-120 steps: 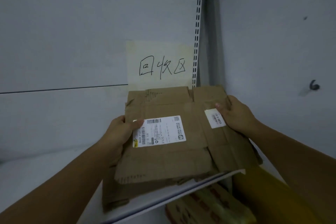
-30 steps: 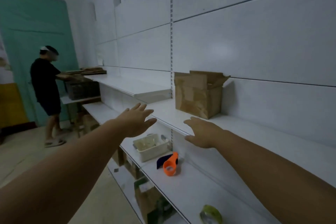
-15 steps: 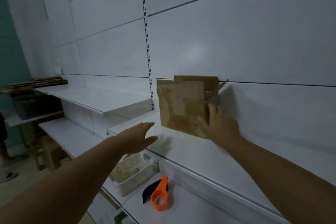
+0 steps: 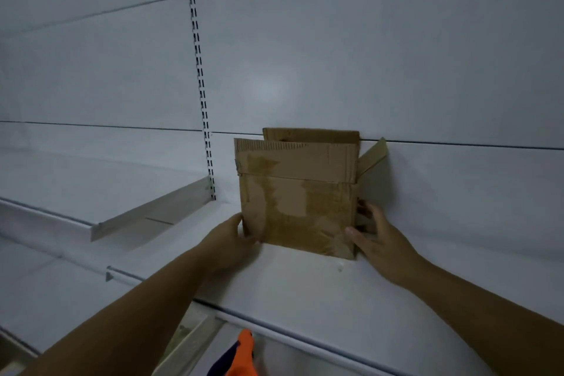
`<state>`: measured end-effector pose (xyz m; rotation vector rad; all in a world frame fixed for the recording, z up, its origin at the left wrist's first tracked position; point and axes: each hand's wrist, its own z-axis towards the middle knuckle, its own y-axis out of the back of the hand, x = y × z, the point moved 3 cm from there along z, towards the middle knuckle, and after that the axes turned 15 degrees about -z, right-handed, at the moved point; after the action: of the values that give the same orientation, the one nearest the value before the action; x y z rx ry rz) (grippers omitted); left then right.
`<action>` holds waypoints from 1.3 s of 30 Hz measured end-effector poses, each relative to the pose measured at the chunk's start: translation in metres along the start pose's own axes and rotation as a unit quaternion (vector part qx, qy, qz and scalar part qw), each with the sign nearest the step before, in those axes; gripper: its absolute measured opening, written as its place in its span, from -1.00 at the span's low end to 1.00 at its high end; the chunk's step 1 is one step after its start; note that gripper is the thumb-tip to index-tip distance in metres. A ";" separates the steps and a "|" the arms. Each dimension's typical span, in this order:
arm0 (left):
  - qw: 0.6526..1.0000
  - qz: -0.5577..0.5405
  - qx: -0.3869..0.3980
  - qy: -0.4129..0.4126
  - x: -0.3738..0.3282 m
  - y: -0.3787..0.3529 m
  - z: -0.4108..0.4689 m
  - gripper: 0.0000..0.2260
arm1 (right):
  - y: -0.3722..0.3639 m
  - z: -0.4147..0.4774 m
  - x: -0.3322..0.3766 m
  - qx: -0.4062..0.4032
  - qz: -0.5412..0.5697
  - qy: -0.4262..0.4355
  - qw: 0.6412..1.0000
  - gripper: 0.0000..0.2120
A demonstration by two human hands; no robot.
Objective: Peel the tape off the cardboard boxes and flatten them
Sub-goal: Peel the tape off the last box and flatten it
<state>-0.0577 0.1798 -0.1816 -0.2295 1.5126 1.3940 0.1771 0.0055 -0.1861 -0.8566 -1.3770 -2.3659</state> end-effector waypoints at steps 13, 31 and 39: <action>0.897 -0.323 -0.038 -0.299 -0.073 0.118 -0.035 -0.65 | 0.097 -0.003 0.131 -0.073 0.014 -0.191 0.979 -0.61; 0.959 -0.144 0.228 -0.086 -0.077 0.074 0.076 -0.42 | 0.073 -0.014 0.117 -0.035 -0.241 0.018 0.970 -0.35; 0.958 0.155 0.124 -0.207 -0.146 0.025 0.088 -0.59 | 0.077 -0.015 0.102 -0.026 -0.343 0.040 0.938 -0.45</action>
<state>0.0382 0.1911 -0.0390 0.4493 1.3847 1.3668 0.1300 -0.0413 -0.0752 -0.2956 -1.8020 -2.8985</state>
